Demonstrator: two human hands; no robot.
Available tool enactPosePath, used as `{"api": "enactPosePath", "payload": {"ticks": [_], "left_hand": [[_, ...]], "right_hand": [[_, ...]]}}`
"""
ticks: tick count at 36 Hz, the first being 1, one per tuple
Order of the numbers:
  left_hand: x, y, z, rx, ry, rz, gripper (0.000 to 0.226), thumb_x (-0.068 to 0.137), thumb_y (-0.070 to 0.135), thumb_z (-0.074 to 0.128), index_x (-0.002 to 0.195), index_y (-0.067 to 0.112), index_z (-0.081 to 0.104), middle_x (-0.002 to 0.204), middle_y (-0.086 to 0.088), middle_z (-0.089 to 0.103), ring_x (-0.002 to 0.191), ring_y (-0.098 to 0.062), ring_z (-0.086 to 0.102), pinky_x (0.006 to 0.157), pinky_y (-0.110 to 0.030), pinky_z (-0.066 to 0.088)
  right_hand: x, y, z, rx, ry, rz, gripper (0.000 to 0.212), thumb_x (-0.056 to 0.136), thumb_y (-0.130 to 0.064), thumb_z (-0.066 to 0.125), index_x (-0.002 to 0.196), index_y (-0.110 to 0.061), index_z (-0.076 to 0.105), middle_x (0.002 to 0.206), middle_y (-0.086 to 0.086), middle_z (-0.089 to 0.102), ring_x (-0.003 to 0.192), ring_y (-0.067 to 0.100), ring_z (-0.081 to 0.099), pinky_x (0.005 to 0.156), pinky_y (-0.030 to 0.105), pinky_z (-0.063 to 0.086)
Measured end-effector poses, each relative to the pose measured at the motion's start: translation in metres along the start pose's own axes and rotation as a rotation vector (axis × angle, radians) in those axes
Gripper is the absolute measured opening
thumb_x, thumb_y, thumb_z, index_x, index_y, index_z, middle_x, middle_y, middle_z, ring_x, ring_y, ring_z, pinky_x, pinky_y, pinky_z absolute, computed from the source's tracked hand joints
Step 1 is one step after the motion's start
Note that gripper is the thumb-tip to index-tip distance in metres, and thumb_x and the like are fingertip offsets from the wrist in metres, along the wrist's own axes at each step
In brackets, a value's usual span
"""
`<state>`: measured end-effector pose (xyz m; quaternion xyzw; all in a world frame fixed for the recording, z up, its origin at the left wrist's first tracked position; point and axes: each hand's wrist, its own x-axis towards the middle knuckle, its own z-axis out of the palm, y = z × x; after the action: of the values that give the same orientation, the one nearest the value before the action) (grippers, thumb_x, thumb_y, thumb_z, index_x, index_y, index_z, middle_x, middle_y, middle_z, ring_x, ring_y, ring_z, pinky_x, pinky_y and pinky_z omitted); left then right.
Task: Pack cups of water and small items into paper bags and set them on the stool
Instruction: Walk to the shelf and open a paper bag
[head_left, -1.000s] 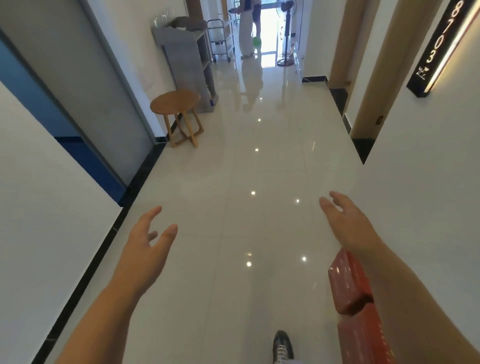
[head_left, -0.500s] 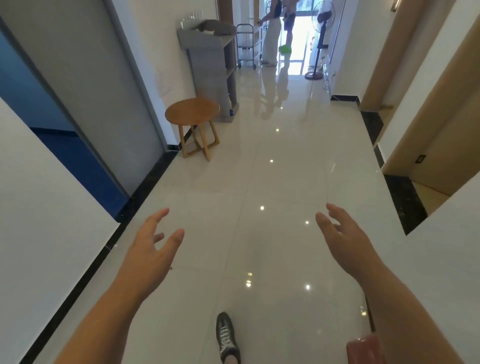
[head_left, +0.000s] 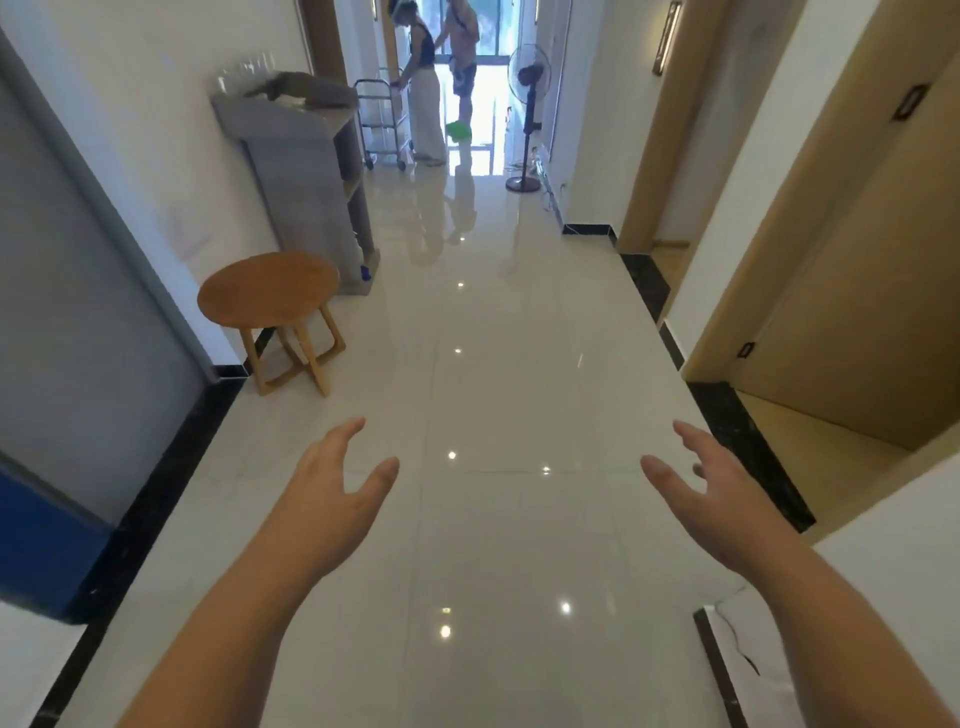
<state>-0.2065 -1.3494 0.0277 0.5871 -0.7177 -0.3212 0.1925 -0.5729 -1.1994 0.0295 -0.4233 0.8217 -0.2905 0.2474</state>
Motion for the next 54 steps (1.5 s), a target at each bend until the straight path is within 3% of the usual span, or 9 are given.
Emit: {"api": "enactPosePath", "payload": {"ticks": [8,15,18,20,32,37,44,49,54], "left_hand": [[0.153,0.015,0.044,0.105,-0.046,-0.081,0.070,0.099,0.057,0.057,0.160,0.035,0.028,0.165,-0.002,0.032,0.146,-0.024,0.041,0.115,-0.044,0.039],[0.292,0.046,0.037,0.147,0.036,-0.158,0.070,0.097,0.062,0.056,0.158,0.039,0.029,0.163,0.000,0.037,0.144,-0.025,0.044,0.111,-0.048,0.043],[0.345,0.067,0.017,0.101,0.103,-0.161,0.068,0.097,0.061,0.057,0.156,0.042,0.030,0.163,0.003,0.036,0.142,-0.025,0.047,0.112,-0.051,0.045],[0.374,0.073,0.006,0.071,0.165,-0.171,0.066,0.098,0.057,0.057,0.157,0.041,0.031,0.163,0.005,0.035,0.144,-0.022,0.045,0.113,-0.052,0.044],[0.540,-0.013,-0.005,-0.010,0.178,-0.529,0.072,0.097,0.056,0.061,0.159,0.032,0.032,0.164,-0.006,0.033,0.147,-0.028,0.040,0.119,-0.052,0.038],[0.685,-0.014,-0.031,-0.042,0.210,-0.428,0.074,0.098,0.055,0.061,0.160,0.029,0.031,0.164,-0.006,0.034,0.148,-0.029,0.038,0.118,-0.051,0.038],[0.868,0.043,-0.053,-0.036,0.084,-0.199,0.071,0.099,0.056,0.057,0.160,0.031,0.030,0.163,0.001,0.032,0.145,-0.022,0.039,0.116,-0.043,0.039],[0.968,0.086,-0.040,-0.007,-0.020,-0.078,0.068,0.101,0.057,0.054,0.159,0.032,0.030,0.166,0.000,0.028,0.151,-0.023,0.032,0.120,-0.044,0.032],[1.063,0.105,-0.013,0.003,-0.090,-0.036,0.067,0.098,0.062,0.053,0.157,0.041,0.028,0.164,0.001,0.030,0.146,-0.025,0.042,0.118,-0.050,0.039]], "right_hand": [[0.166,0.001,0.016,0.046,0.003,0.096,0.082,0.093,-0.071,0.056,0.163,-0.040,0.026,0.170,-0.003,0.029,0.152,0.027,0.037,0.114,0.055,0.042],[0.342,-0.025,0.022,0.089,-0.043,0.071,0.081,0.093,-0.072,0.057,0.161,-0.039,0.029,0.168,-0.002,0.032,0.149,0.025,0.041,0.115,0.053,0.044],[0.410,-0.056,0.023,0.112,-0.070,0.009,0.077,0.093,-0.072,0.056,0.160,-0.041,0.032,0.166,-0.006,0.036,0.146,0.023,0.045,0.105,0.049,0.051],[0.453,-0.079,0.026,0.094,-0.099,-0.024,0.076,0.094,-0.071,0.056,0.159,-0.040,0.033,0.165,-0.006,0.037,0.146,0.022,0.044,0.111,0.051,0.048],[0.658,-0.197,0.124,0.039,-0.294,-0.147,0.082,0.087,-0.078,0.058,0.158,-0.048,0.031,0.163,-0.014,0.037,0.146,0.015,0.045,0.116,0.052,0.044],[0.752,-0.239,0.137,-0.028,-0.227,-0.151,0.083,0.088,-0.078,0.056,0.159,-0.044,0.030,0.165,-0.011,0.036,0.142,0.017,0.048,0.113,0.048,0.046],[0.852,-0.279,0.105,-0.060,-0.081,-0.056,0.086,0.087,-0.079,0.052,0.161,-0.042,0.029,0.167,-0.008,0.036,0.144,0.022,0.048,0.111,0.052,0.048],[0.911,-0.281,0.087,-0.031,-0.004,0.065,0.084,0.087,-0.077,0.052,0.161,-0.041,0.029,0.166,-0.007,0.037,0.144,0.024,0.049,0.109,0.053,0.048],[0.994,-0.274,0.088,-0.014,0.026,0.151,0.086,0.086,-0.078,0.051,0.160,-0.039,0.031,0.167,-0.004,0.037,0.144,0.028,0.049,0.108,0.053,0.048]]}}
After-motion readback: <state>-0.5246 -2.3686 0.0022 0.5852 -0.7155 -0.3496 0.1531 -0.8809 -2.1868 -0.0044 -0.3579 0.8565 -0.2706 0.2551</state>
